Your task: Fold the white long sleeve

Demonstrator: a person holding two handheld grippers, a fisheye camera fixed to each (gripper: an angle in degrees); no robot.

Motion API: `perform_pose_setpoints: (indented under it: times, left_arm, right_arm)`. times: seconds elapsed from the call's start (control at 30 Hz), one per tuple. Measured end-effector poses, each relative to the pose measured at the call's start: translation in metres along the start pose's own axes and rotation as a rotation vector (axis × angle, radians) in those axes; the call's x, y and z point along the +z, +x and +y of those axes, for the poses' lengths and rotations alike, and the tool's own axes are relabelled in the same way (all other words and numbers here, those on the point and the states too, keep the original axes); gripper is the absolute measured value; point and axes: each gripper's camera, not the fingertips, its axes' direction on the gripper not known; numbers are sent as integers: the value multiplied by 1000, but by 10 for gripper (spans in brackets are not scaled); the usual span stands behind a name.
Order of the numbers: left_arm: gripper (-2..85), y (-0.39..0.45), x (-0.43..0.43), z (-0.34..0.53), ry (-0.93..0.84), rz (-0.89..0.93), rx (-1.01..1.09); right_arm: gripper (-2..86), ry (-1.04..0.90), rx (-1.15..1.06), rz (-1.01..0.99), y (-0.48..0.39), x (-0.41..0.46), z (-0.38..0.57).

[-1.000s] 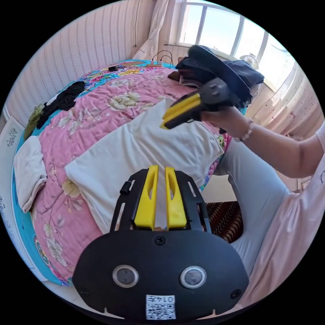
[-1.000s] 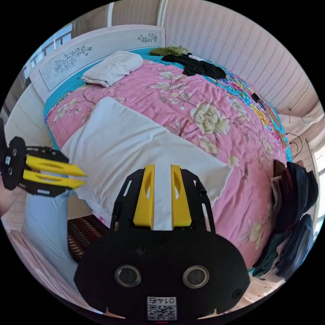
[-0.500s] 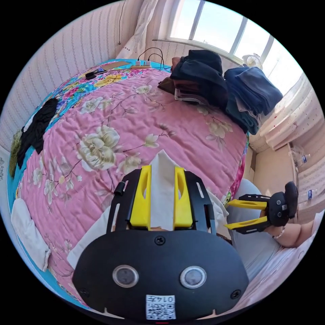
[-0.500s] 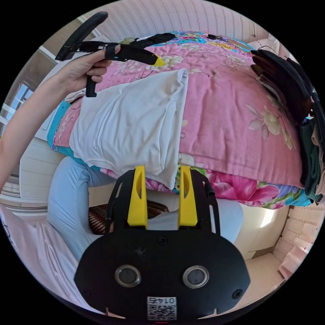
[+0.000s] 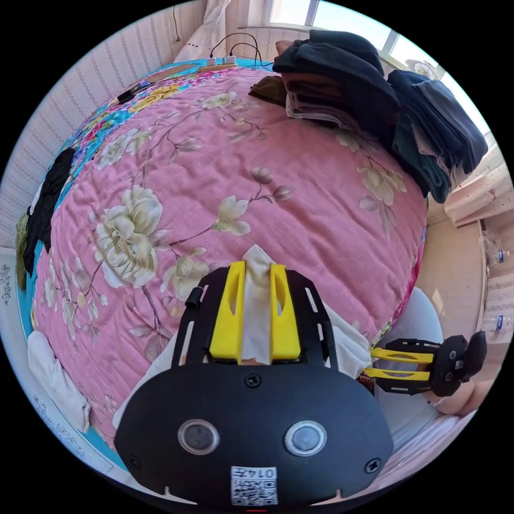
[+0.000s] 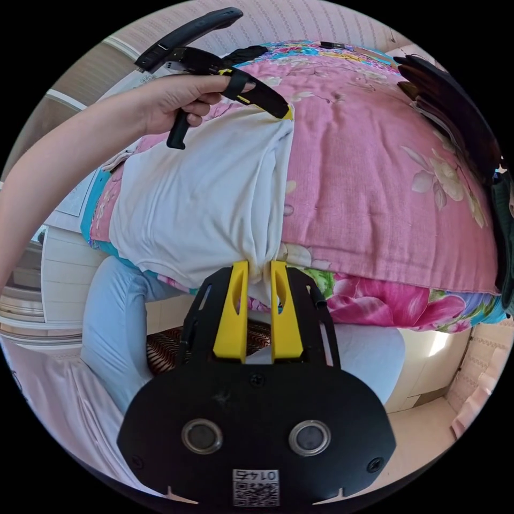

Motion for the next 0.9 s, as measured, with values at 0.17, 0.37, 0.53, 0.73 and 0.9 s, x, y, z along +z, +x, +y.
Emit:
perform_pose_setpoints:
  times: [0.17, 0.37, 0.53, 0.73, 0.9]
  left_arm:
    - [-5, -12, -22, 13, 45, 25, 11]
    - [-9, -41, -70, 49, 161, 96, -27]
    - [-9, -93, -119, 112, 253, 120, -126]
    - [-8, -163, -156, 205, 326, 141, -296]
    - [12, -220, -168, 308, 407, 112, -507]
  right_arm:
    - [28, 25, -36, -45, 3, -7, -10]
    - [22, 110, -136, -174, -10, -35, -19]
    - [22, 162, -254, -285, -43, -57, -44]
    - [25, 125, -498, -347, -123, -60, -98]
    - [41, 30, -674, -348, -210, -32, -145]
